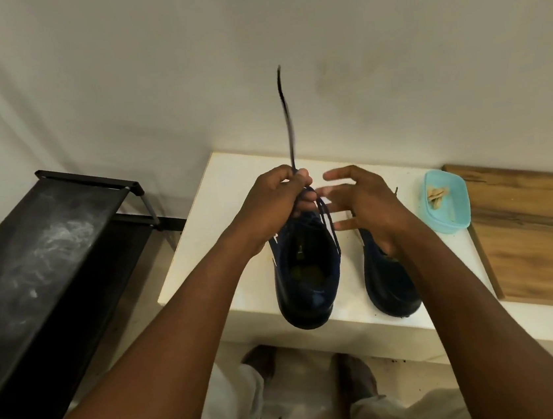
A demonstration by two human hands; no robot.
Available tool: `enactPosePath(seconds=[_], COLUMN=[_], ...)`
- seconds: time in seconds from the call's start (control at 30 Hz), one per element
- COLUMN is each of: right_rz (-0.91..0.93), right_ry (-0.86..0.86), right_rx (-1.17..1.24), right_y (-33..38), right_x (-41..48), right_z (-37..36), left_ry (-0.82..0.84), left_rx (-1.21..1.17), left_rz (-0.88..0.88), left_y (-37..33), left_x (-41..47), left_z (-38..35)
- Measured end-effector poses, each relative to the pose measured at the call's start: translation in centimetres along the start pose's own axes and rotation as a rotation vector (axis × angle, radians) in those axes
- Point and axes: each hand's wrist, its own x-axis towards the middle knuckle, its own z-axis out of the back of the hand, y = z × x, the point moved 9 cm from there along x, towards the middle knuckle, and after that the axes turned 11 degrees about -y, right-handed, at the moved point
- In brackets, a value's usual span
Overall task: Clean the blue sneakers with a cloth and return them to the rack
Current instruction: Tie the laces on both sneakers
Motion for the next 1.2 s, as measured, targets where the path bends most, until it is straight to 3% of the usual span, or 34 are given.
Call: enactPosePath(seconds=[0.1, 0.23, 0.33, 0.47, 0.53, 0.6, 0.73, 1.0, 1.1, 1.2], right_rz=[0.085, 0.138, 0.178, 0.264, 0.368, 0.410, 0.132, -0.045, -0.067, -0.018], right_ry=[-0.024, 0.017, 0.034, -0.208, -0.157, 0.002, 0.127, 0.011, -0.096, -0.197], right_rx=[-0.123, 0.062, 0.019, -0.133, -0.215, -0.215, 0.032, 0.287, 0.447, 0.390], right_y=[-0.2, 0.8, 0.9, -0.1, 0.0, 0.0, -1.0, -2.4, -2.0, -1.0], right_x=[-0.1, -0.5, -0.5, 0.2, 0.0, -0.4, -0.3, 0.2, 0.2, 0.3], right_z=[0.4, 0.3, 0.0, 0.9, 0.0, -1.7, -2.3, -0.4, 0.9, 2.2], left_ry=[-0.019, 0.042, 0.061, 0.031, 0.034, 0.019, -0.099, -0.147, -0.136, -0.088], left_rx=[0.004, -0.120, -0.122, 0.066, 0.130, 0.233, 0.300, 0.222, 0.170, 0.113], left_rz=[0.039, 0.110, 0.097, -0.017, -0.114, -0.277, -0.488, -0.461, -0.380, -0.202], left_y=[0.5, 1.2, 0.9, 0.3, -0.3, -1.4, -3.0, -2.8, -2.5, -1.3], left_x=[0.4, 0.4, 0.1, 0.3, 0.2, -0.1, -0.5, -0.6, -0.4, 0.0], left_z=[0.1, 0.1, 0.4, 0.5, 0.4, 0.2, 0.5, 0.6, 0.8, 1.5])
